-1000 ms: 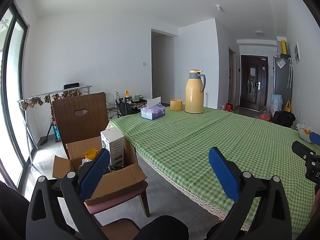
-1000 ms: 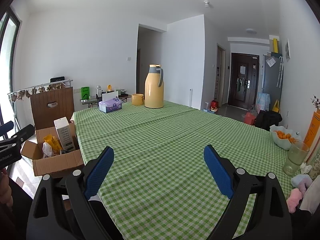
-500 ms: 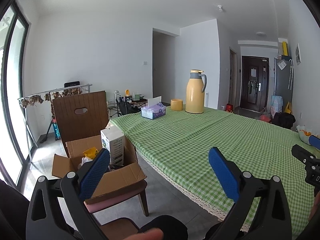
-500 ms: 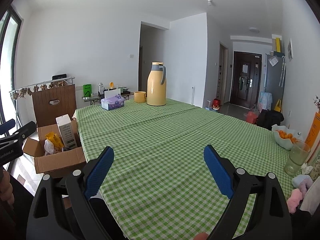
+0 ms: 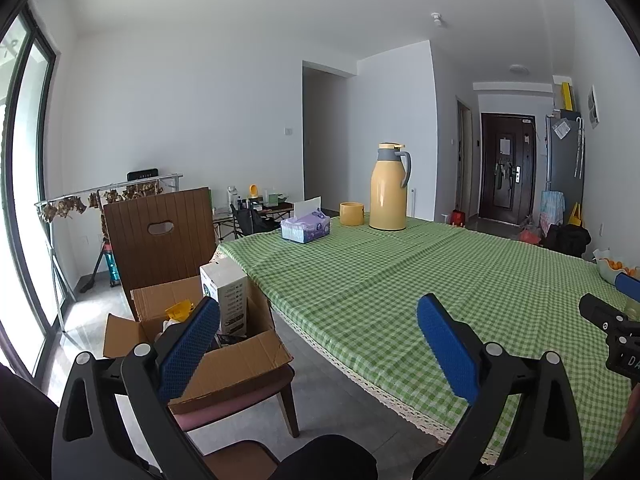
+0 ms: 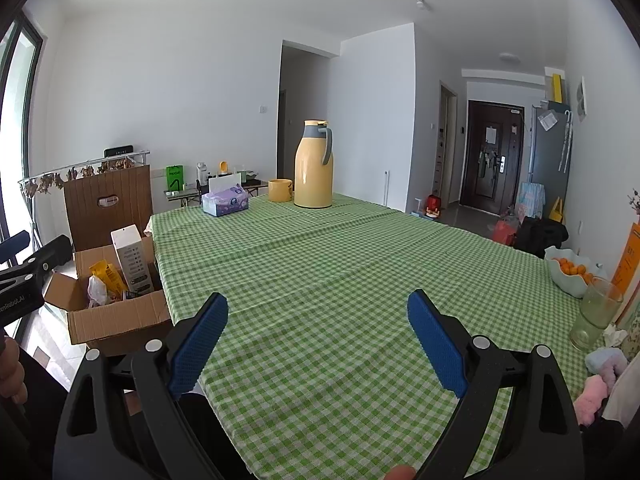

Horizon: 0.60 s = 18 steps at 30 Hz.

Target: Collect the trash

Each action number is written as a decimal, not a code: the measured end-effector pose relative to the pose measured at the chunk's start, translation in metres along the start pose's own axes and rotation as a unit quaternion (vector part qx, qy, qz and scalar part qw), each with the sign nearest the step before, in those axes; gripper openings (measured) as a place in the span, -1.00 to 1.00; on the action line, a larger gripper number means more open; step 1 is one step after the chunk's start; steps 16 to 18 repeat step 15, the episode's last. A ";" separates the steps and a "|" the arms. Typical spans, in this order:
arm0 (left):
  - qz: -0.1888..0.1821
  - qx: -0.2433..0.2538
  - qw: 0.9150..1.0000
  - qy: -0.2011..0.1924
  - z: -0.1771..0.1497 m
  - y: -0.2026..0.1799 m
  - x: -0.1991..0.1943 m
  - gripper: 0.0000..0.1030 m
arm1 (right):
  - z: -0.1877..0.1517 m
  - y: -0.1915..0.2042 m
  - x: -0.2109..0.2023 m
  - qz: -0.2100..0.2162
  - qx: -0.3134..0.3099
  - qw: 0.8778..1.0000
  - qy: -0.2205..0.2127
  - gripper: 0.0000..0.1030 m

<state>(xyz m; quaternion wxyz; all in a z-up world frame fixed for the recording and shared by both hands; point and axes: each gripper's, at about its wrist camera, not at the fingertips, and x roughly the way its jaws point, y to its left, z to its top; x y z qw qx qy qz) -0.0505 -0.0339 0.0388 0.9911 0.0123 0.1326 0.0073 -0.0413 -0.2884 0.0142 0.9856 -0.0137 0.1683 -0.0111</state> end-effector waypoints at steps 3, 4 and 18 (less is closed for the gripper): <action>0.002 -0.008 1.000 0.012 -0.001 0.000 0.003 0.86 | -0.001 0.000 0.002 0.002 0.001 1.000 0.002 0.70; -0.009 -0.011 1.000 0.021 -0.002 0.000 0.005 0.86 | -0.001 0.000 0.003 0.001 0.001 1.000 0.002 0.70; -0.011 0.007 1.000 0.012 0.004 -0.011 0.023 0.86 | -0.001 -0.011 0.021 -0.004 0.019 1.000 0.011 0.70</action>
